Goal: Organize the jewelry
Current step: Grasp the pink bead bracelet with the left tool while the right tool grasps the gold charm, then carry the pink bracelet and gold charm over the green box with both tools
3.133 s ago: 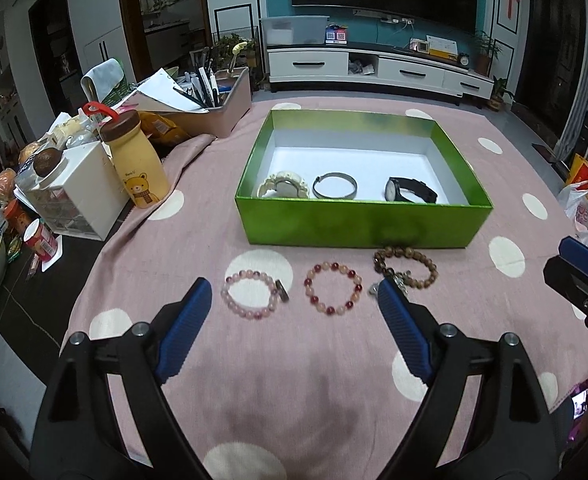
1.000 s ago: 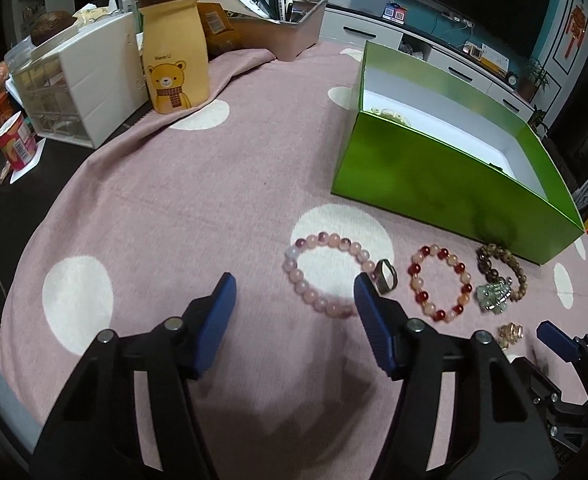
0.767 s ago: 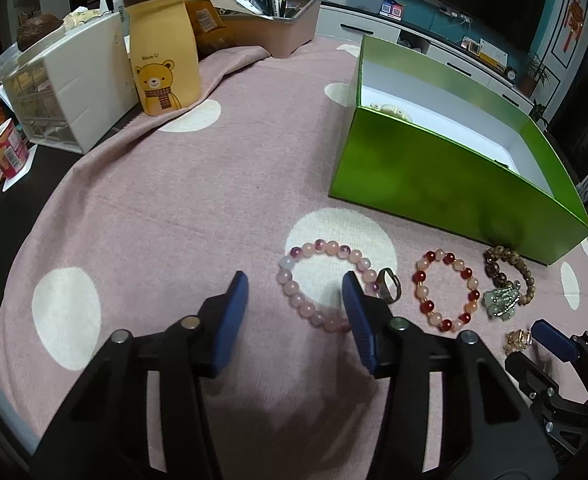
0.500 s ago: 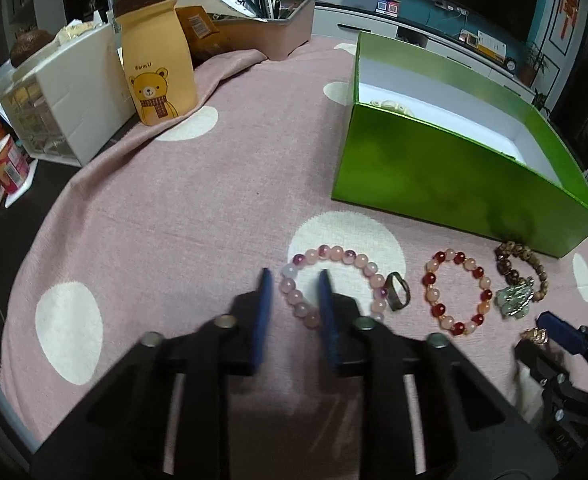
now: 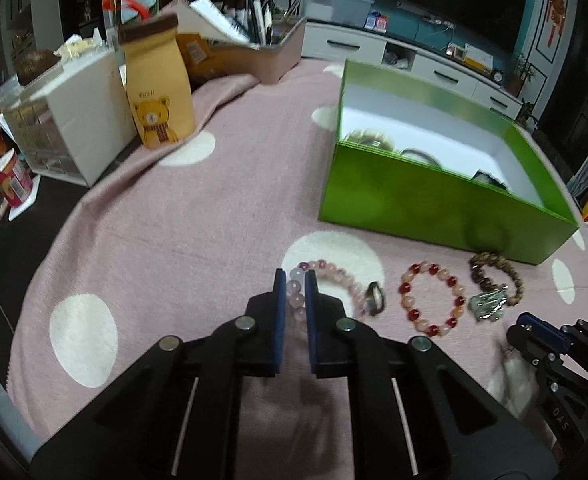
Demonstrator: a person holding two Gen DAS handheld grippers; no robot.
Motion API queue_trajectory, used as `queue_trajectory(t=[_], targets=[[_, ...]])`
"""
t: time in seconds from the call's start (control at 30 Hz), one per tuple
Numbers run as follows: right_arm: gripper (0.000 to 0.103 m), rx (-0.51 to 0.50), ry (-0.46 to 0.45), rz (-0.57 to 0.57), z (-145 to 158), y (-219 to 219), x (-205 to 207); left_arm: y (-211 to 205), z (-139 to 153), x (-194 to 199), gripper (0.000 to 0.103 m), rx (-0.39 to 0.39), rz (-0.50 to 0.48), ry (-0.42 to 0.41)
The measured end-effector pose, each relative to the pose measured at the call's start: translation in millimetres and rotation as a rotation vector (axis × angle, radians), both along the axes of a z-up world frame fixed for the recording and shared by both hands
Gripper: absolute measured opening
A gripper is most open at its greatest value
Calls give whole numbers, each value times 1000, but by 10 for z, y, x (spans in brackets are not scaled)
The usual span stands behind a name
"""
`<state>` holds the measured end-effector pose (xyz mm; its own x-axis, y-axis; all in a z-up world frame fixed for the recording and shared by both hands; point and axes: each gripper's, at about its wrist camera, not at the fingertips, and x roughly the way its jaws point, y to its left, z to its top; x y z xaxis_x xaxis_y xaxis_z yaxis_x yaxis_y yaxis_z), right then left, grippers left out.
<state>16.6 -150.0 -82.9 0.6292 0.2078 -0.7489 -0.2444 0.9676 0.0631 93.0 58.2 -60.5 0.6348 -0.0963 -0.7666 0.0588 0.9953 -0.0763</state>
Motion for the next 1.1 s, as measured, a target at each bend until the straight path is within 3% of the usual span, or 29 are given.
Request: queue_trajectory(t=[0.63, 1.1], targets=[[13, 105, -96, -28, 430, -276, -259, -181, 715, -340, 7, -45, -97, -127], [13, 155, -197, -59, 916, -573, -67, -500, 1220, -104, 7, -36, -180, -186]])
